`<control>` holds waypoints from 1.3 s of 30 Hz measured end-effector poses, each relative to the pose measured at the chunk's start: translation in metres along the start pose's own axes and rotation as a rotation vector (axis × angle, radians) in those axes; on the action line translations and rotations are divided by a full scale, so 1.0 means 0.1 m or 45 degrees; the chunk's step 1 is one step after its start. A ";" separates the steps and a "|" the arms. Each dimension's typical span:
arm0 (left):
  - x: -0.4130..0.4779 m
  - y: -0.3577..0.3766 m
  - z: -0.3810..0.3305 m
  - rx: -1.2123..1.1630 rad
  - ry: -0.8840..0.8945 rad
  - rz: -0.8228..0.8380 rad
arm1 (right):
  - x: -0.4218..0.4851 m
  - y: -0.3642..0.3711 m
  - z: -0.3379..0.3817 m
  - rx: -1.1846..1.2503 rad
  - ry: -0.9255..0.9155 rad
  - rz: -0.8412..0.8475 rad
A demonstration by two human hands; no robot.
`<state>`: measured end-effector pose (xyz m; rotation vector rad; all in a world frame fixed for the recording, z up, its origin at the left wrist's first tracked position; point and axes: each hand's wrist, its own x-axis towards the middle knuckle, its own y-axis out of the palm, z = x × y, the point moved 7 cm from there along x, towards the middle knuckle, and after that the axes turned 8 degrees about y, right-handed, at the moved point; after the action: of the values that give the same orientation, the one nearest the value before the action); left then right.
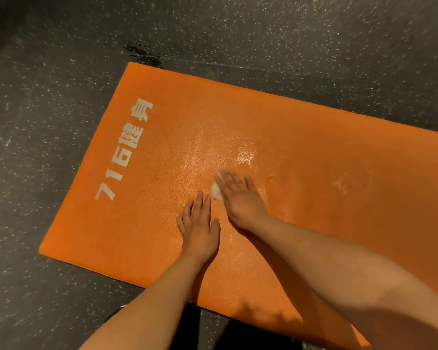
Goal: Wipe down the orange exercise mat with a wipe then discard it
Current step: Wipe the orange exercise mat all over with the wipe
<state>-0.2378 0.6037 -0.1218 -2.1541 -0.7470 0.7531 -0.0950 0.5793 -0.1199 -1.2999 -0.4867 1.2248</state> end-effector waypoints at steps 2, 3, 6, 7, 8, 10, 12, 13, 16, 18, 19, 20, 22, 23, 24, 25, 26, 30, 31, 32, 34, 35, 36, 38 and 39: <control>-0.01 -0.02 0.00 -0.021 0.024 0.019 | 0.00 -0.03 -0.05 0.071 0.249 -0.030; -0.03 -0.03 0.00 -0.040 0.036 0.023 | -0.04 -0.01 0.01 0.112 0.305 -0.023; -0.23 -0.10 0.02 -0.019 -0.016 -0.039 | -0.34 0.16 0.33 0.158 0.184 0.047; -0.35 -0.12 0.05 0.022 -0.082 -0.085 | -0.49 0.22 0.43 0.159 0.102 0.074; -0.48 -0.13 0.07 0.056 -0.160 -0.125 | -0.66 0.28 0.51 0.148 0.016 0.097; -0.77 -0.11 0.10 0.070 -0.290 -0.153 | -0.99 0.38 0.65 0.112 -0.143 0.164; -1.02 -0.07 0.12 0.074 -0.346 -0.150 | -1.18 0.43 0.71 0.055 -0.270 0.226; -1.13 -0.06 0.13 0.082 -0.354 -0.143 | -1.20 0.43 0.70 0.022 -0.307 0.248; -1.35 -0.02 0.13 0.098 -0.331 -0.082 | -1.13 0.35 0.53 -0.029 -0.177 0.230; -1.44 -0.02 0.11 0.054 -0.322 -0.050 | -1.16 0.32 0.40 -0.007 0.061 0.180; -1.47 -0.03 0.09 0.037 -0.319 -0.046 | -1.24 0.33 0.42 0.022 0.126 0.180; -1.51 -0.03 0.08 0.032 -0.318 -0.047 | -1.34 0.38 0.49 0.045 0.126 0.206; -1.61 -0.02 0.06 0.017 -0.337 -0.056 | -1.59 0.48 0.73 0.048 -0.018 0.313; -1.66 -0.01 0.06 -0.002 -0.356 -0.063 | -1.71 0.54 0.83 0.038 -0.112 0.360; -1.71 -0.02 0.07 -0.027 -0.373 -0.067 | -1.79 0.57 0.89 0.022 -0.186 0.390; -1.75 -0.01 0.07 -0.043 -0.379 -0.061 | -1.83 0.59 0.90 0.009 -0.242 0.408; -1.78 -0.02 0.08 -0.038 -0.368 -0.046 | -1.83 0.58 0.88 -0.017 -0.286 0.412; -1.81 -0.04 0.09 0.011 -0.315 0.037 | -1.68 0.42 0.55 -0.096 -0.082 0.284; -1.81 -0.05 0.09 0.000 -0.315 0.042 | -1.68 0.38 0.45 -0.057 0.048 0.238; -1.81 -0.05 0.08 -0.009 -0.314 0.044 | -1.71 0.37 0.40 -0.006 0.138 0.214; -1.83 -0.04 0.07 -0.016 -0.312 0.052 | -1.85 0.41 0.48 0.069 0.156 0.198; -1.84 -0.03 0.06 -0.017 -0.306 0.057 | -1.92 0.44 0.56 0.084 0.112 0.199; -1.85 -0.01 0.06 -0.021 -0.300 0.063 | -1.99 0.46 0.66 0.099 0.045 0.215; -1.87 0.01 0.05 -0.061 -0.295 0.073 | -2.08 0.48 0.81 0.102 -0.145 0.287; -1.87 0.01 0.05 -0.079 -0.293 0.070 | -2.10 0.47 0.85 0.070 -0.254 0.320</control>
<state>-0.3647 0.4744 -0.0733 -2.1738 -0.8408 1.0320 -0.2600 0.4257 -0.0663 -1.2237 -0.4371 1.5770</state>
